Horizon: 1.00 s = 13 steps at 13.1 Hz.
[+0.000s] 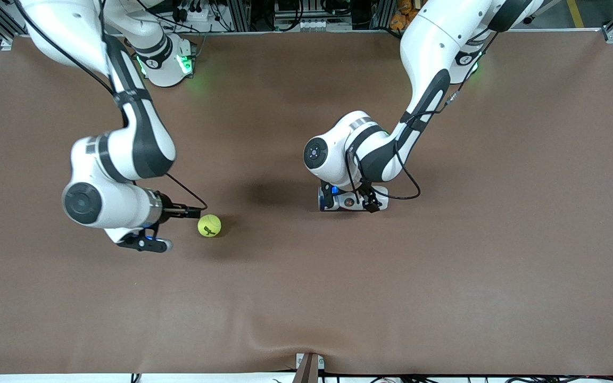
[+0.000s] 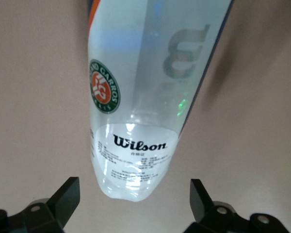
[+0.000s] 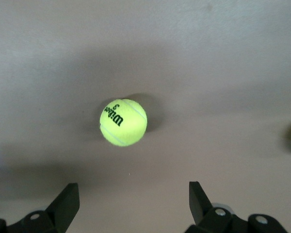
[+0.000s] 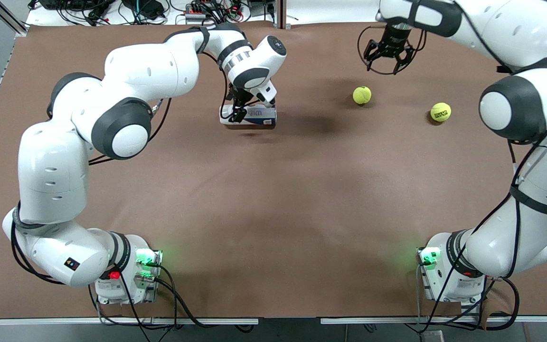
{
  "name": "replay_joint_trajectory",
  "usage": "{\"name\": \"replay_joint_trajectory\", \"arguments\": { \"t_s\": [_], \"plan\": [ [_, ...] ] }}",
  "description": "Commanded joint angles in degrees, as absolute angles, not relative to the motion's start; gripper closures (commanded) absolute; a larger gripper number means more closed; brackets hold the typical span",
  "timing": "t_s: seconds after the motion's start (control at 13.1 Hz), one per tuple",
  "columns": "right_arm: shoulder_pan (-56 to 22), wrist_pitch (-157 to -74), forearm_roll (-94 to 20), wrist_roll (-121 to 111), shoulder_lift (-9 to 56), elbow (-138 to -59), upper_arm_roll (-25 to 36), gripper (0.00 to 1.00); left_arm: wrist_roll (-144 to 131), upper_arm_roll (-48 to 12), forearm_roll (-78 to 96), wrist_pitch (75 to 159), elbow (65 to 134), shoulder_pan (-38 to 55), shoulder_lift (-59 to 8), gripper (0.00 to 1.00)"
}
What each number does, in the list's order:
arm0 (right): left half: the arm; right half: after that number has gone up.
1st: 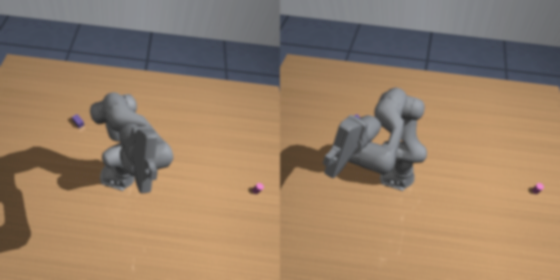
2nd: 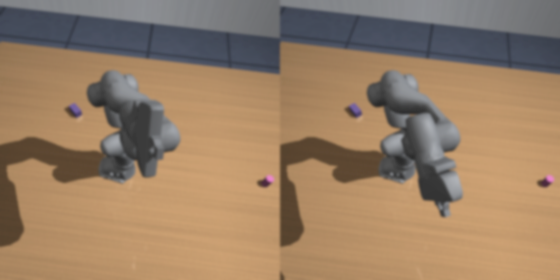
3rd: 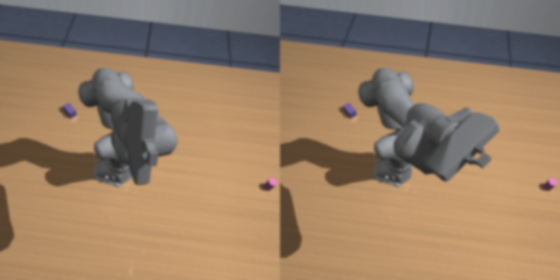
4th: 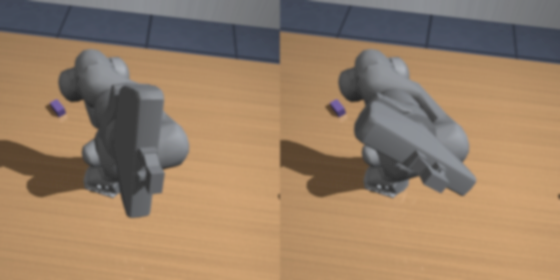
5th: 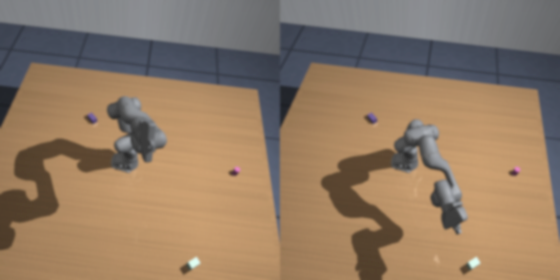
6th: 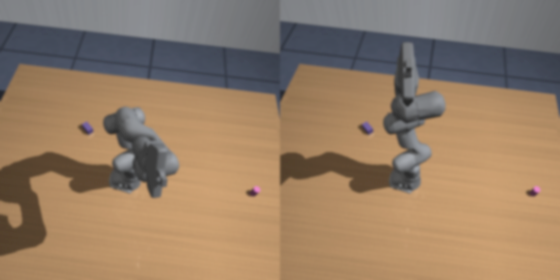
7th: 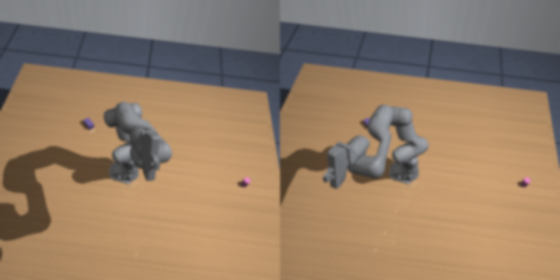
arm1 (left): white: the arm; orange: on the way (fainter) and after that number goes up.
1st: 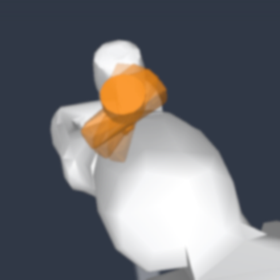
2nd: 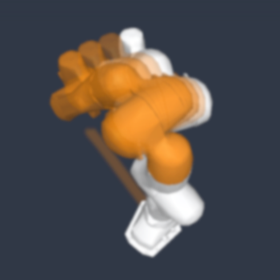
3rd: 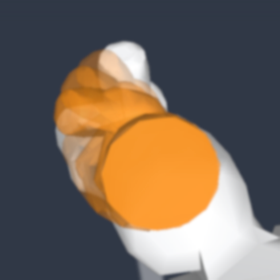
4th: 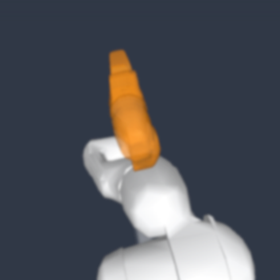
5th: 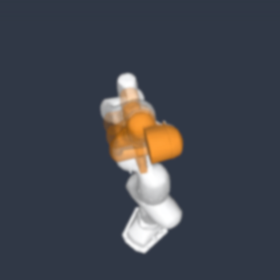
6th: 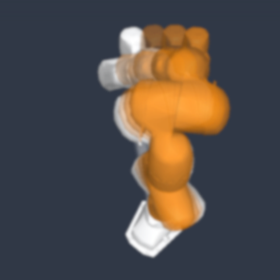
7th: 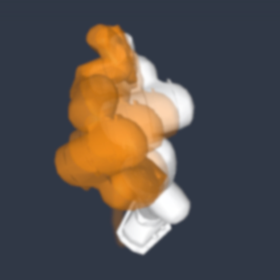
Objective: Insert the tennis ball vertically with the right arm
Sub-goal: 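Lower the right gripper onto the nearer tennis ball and close on it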
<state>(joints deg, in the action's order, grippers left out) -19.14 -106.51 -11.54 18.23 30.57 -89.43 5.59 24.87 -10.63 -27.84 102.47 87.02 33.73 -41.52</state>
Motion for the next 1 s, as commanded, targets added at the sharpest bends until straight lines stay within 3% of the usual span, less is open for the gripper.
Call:
{"name": "replay_joint_trajectory", "arguments": {
  "t_s": [0.0,0.92],
  "plan": [
    [-19.6,-108.28,-12.83,19.34,33.66,-88.59,5.89,0.0,26.97,-10.46,-29.18,103.71,87.98,33.84,-41.57,0.0],
    [-21.18,-118.74,-17.4,20.65,39.46,-91.76,5.8,0.0,29.18,-10.46,-32.17,107.22,88.15,33.14,-43.68,0.0]
  ]
}}
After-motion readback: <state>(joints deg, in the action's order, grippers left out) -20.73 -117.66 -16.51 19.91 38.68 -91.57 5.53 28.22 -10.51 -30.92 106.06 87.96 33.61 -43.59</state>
